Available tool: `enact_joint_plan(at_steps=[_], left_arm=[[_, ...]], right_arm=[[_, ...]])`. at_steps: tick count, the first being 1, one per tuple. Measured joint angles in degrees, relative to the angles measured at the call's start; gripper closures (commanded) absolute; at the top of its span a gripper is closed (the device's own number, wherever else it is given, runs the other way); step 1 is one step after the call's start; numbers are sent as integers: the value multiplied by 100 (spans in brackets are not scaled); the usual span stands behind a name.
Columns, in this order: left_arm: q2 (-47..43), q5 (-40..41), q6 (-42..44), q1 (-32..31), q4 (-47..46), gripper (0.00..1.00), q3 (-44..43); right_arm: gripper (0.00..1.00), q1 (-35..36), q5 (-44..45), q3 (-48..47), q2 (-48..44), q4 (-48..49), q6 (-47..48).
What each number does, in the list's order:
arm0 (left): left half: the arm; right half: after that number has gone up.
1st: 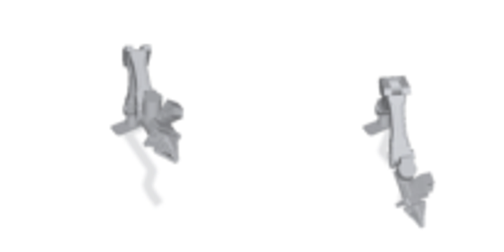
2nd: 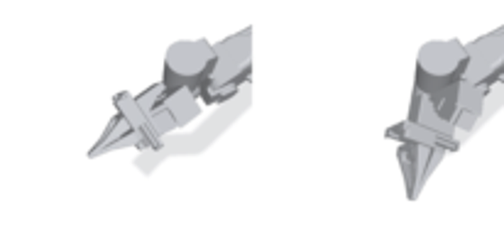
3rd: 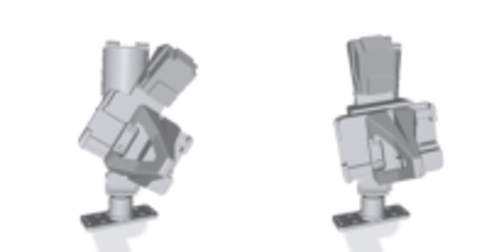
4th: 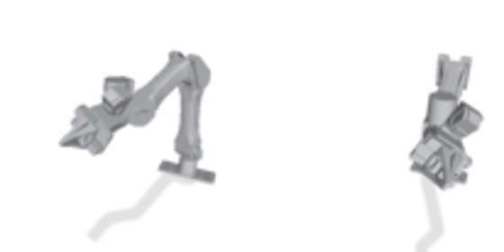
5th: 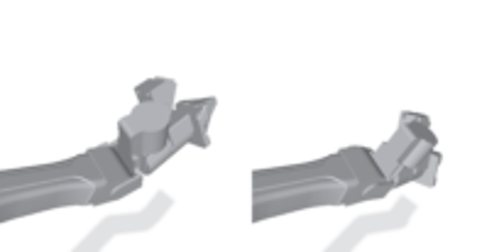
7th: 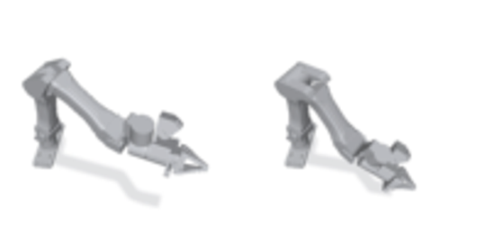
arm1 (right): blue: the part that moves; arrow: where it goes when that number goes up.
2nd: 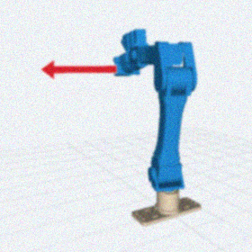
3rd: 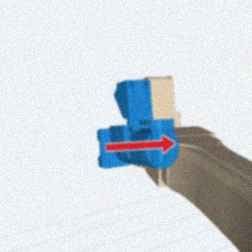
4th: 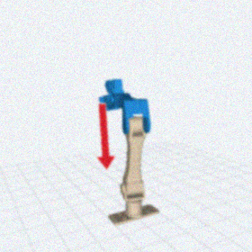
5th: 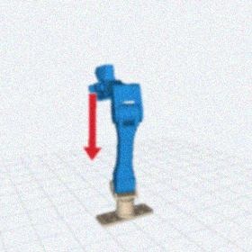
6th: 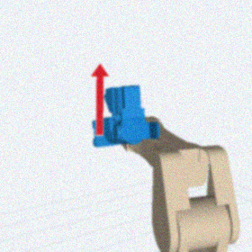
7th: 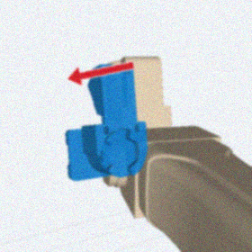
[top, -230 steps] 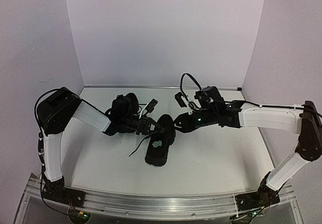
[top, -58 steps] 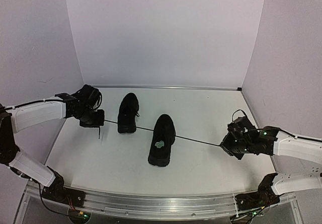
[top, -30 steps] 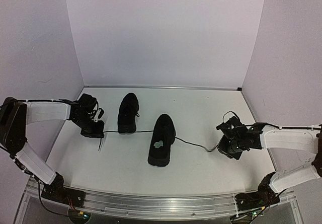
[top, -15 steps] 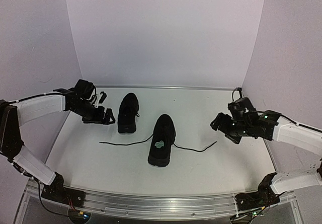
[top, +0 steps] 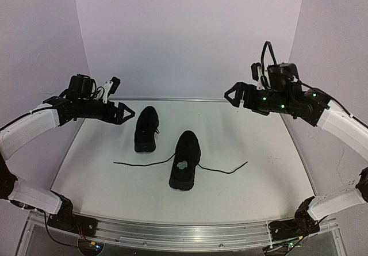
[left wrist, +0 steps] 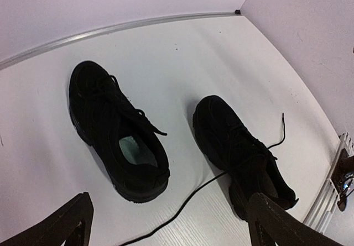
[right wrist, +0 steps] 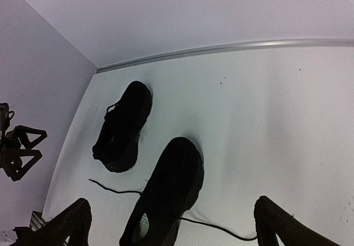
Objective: Tie the shoes
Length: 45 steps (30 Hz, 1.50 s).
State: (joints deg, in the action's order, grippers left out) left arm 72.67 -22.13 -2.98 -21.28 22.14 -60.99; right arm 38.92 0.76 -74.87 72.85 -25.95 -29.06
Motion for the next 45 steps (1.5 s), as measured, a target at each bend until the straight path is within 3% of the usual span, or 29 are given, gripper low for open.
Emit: enact_joint_plan(at_steps=[5,11,14,26,38,40,45], left_arm=[[593,-657,869,-71,216,0,-359],[988,-620,1851,-1066,297,1,135],[1319,-620,2221,-1315,331,6,165],[3470,-176,3645,-1571,911,40,-1046],[4369,29,4253,-1635,1243,63,-1600],[4383,117,4346,-1656,1244,70,-1627],[4388,366,4462,-1740,1172,98,-1624]], right_arm=[[2,-4,-347,-669,610,45,616],[2,-4,-1116,-1124,1469,-13,967],[2,-4,-1434,-1184,1794,-106,1017],[2,-472,-2186,-1187,2118,-226,741],[2,-1421,-3030,-770,1931,21,313],[2,-1524,-3167,-709,1899,70,268],[2,-1637,-3410,-673,1892,161,205]])
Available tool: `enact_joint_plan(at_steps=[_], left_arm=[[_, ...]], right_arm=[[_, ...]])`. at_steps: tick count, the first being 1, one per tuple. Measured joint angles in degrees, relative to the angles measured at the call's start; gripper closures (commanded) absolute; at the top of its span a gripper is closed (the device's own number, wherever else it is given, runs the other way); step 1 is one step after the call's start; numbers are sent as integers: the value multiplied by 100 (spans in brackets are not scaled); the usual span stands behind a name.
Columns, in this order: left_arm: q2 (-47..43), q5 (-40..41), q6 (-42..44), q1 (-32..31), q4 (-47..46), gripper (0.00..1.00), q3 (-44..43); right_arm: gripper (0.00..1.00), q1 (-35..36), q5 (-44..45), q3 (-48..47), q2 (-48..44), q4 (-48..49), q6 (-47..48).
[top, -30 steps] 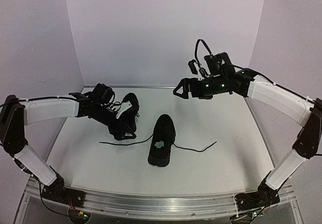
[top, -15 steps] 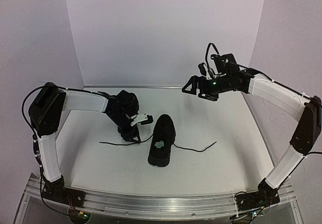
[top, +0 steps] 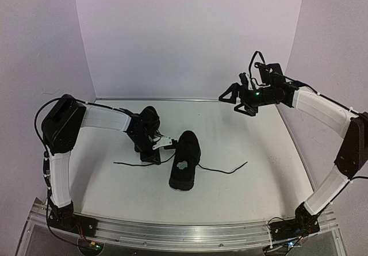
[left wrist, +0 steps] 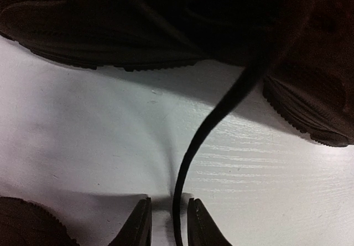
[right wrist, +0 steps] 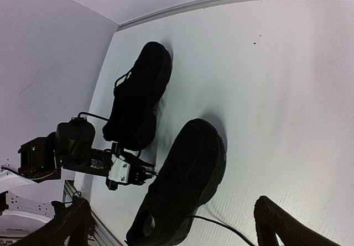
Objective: Tie the shoes
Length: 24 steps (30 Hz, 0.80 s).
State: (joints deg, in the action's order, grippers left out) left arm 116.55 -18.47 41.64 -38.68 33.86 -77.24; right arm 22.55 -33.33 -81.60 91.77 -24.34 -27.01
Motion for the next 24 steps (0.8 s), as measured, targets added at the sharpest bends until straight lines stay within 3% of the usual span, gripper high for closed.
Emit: enact_joint_plan(at_steps=[6,15,24], left_arm=[[-21,14,-283,-44,-83,100,22],[-712,-412,-1134,-66,-490,100,191],[-1523,-717,-1617,-53,-1046,100,271]], right_arm=[[6,-2,-256,-3,12,83,-8],[30,-2,-732,-102,230,129,-36],[33,40,-1236,-189,618,163,-22]])
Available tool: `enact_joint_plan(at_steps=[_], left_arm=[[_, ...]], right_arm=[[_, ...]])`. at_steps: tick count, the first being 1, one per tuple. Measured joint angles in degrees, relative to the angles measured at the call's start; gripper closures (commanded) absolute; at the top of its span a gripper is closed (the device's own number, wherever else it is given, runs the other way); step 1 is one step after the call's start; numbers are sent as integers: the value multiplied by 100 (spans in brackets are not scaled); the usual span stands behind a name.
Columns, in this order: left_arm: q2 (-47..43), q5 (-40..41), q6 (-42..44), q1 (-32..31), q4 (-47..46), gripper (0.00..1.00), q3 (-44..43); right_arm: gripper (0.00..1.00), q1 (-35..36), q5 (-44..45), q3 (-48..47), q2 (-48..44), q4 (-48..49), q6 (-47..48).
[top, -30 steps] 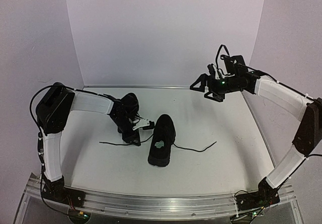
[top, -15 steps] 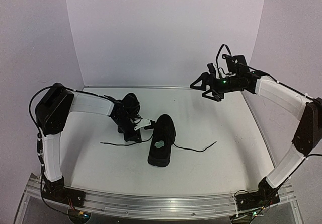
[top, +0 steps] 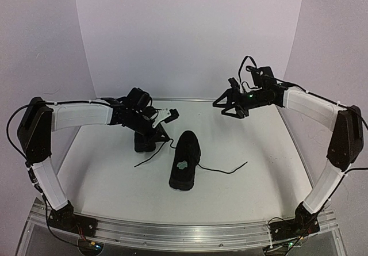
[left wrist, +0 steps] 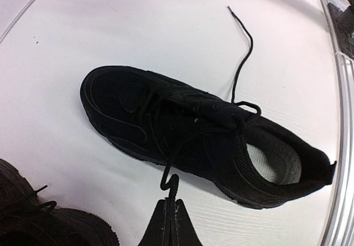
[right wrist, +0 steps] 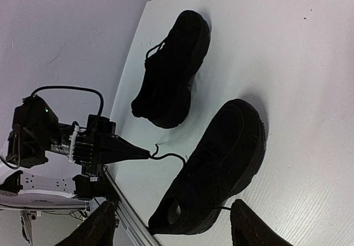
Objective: Tie the shoes
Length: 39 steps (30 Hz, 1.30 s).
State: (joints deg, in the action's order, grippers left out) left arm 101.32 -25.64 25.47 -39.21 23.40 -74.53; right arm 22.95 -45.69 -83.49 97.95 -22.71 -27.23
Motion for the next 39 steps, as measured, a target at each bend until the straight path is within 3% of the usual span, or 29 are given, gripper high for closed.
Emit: enact_joint_plan(at_steps=[11,23,39], left_arm=[[-439,-340,-939,294,-1254,100,538],[-439,-713,-1527,394,-2302,100,796],[-393,-1131,-1650,451,-2513,100,796]], right_arm=[[46,859,-152,-708,926,95,118],[48,1323,-283,-1064,1502,253,264],[57,1374,-414,-1659,1979,301,510]])
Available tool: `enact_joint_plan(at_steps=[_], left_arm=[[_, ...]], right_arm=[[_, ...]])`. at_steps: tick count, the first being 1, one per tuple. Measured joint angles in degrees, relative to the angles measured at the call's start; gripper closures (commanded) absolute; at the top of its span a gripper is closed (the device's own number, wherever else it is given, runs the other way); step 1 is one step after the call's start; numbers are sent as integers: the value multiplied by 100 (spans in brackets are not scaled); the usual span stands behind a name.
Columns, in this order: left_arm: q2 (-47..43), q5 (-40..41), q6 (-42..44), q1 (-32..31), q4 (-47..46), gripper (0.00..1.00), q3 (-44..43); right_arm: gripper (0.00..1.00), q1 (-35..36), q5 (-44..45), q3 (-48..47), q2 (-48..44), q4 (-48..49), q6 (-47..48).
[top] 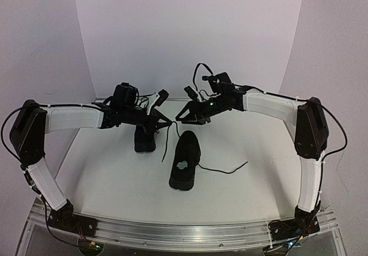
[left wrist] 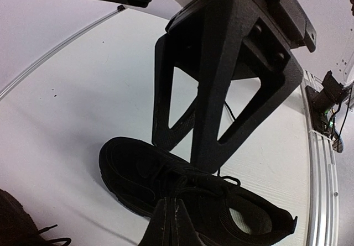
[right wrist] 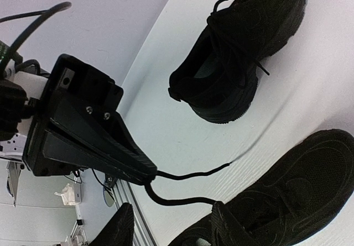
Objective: Tie the shoes
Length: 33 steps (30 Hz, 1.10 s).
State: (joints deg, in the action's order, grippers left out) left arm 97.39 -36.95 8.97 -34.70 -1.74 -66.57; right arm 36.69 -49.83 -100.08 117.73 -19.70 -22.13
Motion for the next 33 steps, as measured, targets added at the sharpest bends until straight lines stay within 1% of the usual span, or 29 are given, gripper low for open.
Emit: enact_joint_plan(at_steps=[3,8,11,14,19,25,28,33], left_arm=[[59,-35,-4,4,-35,100,0],[124,-58,-16,31,-96,100,-2],[139,-73,-29,63,-125,100,-2],[139,-97,-33,95,-143,100,-4],[139,-120,-47,136,-144,100,-4],[184,-197,-52,153,-160,100,-7],[218,-200,-52,155,-158,100,-7],[222,-207,-55,159,-164,100,-7]], right_arm=[[56,11,-69,-26,22,7,18],[48,25,-58,60,33,46,167],[45,28,2,230,33,60,291],[45,28,71,292,35,33,370],[47,38,111,293,41,56,434],[54,84,126,245,167,83,474],[54,102,172,191,289,86,471],[60,135,228,113,389,82,471]])
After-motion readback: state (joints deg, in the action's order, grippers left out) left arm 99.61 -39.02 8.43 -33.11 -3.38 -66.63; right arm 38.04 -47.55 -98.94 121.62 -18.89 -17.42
